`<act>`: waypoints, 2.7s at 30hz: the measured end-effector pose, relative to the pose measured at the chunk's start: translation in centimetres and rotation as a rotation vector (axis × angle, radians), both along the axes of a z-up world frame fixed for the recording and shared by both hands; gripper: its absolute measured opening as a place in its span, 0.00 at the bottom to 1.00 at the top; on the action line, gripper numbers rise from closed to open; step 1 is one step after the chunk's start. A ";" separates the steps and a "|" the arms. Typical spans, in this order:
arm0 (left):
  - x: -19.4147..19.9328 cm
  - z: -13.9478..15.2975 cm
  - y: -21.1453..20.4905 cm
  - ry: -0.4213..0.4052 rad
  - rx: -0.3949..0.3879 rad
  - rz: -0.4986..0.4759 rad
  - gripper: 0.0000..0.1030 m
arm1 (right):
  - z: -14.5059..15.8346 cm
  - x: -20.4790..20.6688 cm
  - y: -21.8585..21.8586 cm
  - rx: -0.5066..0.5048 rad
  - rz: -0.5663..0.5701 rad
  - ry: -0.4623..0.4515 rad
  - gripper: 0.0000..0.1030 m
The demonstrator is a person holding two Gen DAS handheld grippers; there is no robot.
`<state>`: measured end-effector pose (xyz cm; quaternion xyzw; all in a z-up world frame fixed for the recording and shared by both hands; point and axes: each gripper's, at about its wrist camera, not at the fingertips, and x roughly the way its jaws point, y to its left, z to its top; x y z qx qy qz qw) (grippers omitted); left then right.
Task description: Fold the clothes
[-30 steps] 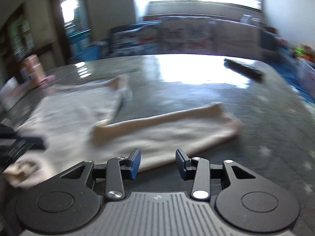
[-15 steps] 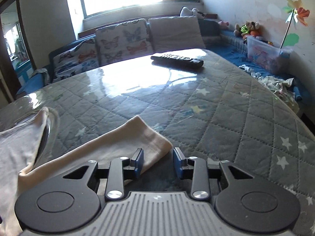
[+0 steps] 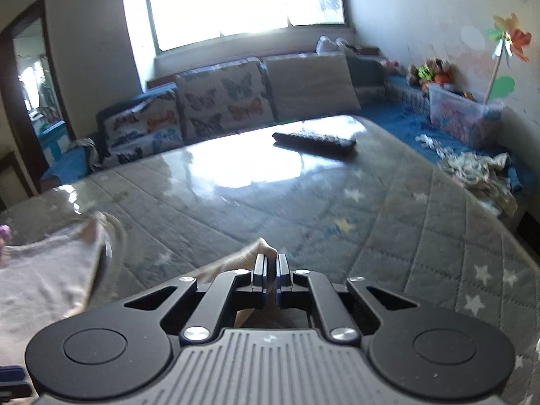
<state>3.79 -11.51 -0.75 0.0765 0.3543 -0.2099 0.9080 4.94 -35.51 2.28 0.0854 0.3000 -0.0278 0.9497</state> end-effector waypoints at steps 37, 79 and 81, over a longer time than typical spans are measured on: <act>-6.7 2.2 16.0 -0.076 -0.062 0.379 0.28 | 2.3 -6.3 28.7 -0.047 0.897 0.033 0.10; -3.1 1.5 12.9 -0.036 -0.052 0.292 0.27 | -0.4 0.1 16.1 0.014 0.639 0.152 0.15; -2.9 1.4 12.6 -0.035 -0.050 0.281 0.27 | -0.8 -0.9 16.1 0.002 0.658 0.173 0.15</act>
